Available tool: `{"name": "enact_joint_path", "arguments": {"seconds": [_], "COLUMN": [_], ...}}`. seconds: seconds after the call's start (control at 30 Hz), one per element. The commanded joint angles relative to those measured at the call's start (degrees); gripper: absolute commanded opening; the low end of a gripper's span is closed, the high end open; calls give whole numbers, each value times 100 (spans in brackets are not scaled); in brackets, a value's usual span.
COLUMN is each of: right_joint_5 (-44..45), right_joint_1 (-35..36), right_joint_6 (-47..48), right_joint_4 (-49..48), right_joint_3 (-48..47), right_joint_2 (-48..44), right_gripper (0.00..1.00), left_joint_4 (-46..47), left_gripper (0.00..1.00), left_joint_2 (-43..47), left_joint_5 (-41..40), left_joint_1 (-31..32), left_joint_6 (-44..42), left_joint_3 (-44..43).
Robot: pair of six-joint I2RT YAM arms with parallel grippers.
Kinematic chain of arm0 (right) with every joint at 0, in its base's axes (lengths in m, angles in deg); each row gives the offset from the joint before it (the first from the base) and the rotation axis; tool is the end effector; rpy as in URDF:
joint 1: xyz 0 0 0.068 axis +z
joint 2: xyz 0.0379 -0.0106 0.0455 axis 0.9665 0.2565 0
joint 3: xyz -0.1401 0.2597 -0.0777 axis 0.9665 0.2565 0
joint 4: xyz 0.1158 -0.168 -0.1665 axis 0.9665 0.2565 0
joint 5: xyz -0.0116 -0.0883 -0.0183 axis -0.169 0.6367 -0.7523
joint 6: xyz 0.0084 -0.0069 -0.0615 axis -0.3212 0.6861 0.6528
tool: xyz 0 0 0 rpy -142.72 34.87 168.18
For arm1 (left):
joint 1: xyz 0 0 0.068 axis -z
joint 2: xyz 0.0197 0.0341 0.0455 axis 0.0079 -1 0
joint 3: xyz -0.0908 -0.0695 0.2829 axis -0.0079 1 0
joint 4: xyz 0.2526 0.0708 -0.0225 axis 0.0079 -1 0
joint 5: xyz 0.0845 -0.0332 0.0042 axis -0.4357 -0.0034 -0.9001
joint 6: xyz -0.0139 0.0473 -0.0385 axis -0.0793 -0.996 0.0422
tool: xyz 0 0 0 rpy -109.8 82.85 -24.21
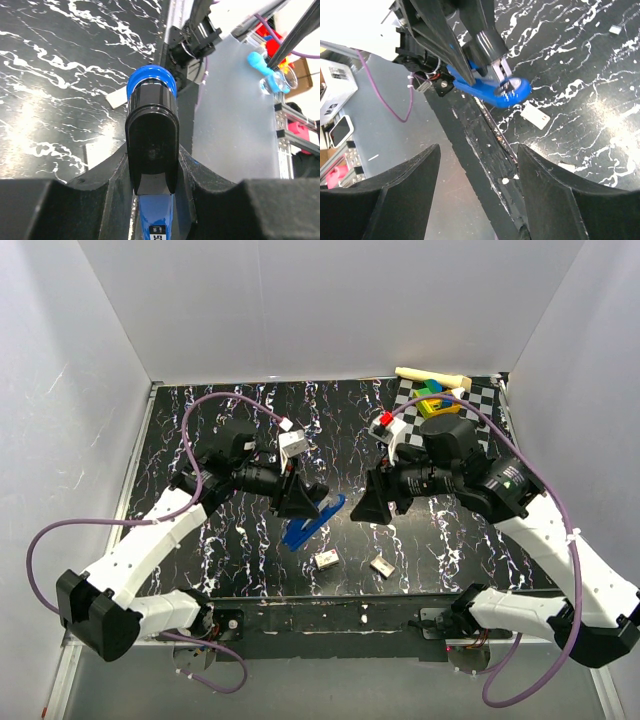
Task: Unload the staples from the stapler
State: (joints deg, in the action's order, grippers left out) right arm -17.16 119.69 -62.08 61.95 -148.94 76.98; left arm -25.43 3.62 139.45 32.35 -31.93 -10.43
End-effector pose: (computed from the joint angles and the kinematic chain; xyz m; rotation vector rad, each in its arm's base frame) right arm 0.1268 0.1530 0.4460 -0.8486 2.0813 1.0467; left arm 0.1854 -0.1612 0.3684 1.1155 1.9185 -1.3719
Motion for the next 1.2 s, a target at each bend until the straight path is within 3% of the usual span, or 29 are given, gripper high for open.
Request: {"name": "enact_joint_path", "arguments": {"seconds": [0.0, 0.67, 1.17], "right_joint_5": [-447, -992, -1238], "right_joint_1": [97, 299, 510], "right_joint_6": [355, 444, 268], "right_joint_4": [257, -384, -788], "right_joint_3": [-675, -737, -483], "right_joint_2": [286, 972, 1007], "right_gripper": [70, 68, 61], "left_joint_4": [124, 177, 318], "left_gripper": [0, 0, 0], "left_joint_2": [327, 477, 459], "left_joint_5": [722, 1689, 1909], "left_joint_1": [106, 150, 167], "left_joint_6": [-27, 17, 148], "left_joint_3": [88, 70, 0]}}
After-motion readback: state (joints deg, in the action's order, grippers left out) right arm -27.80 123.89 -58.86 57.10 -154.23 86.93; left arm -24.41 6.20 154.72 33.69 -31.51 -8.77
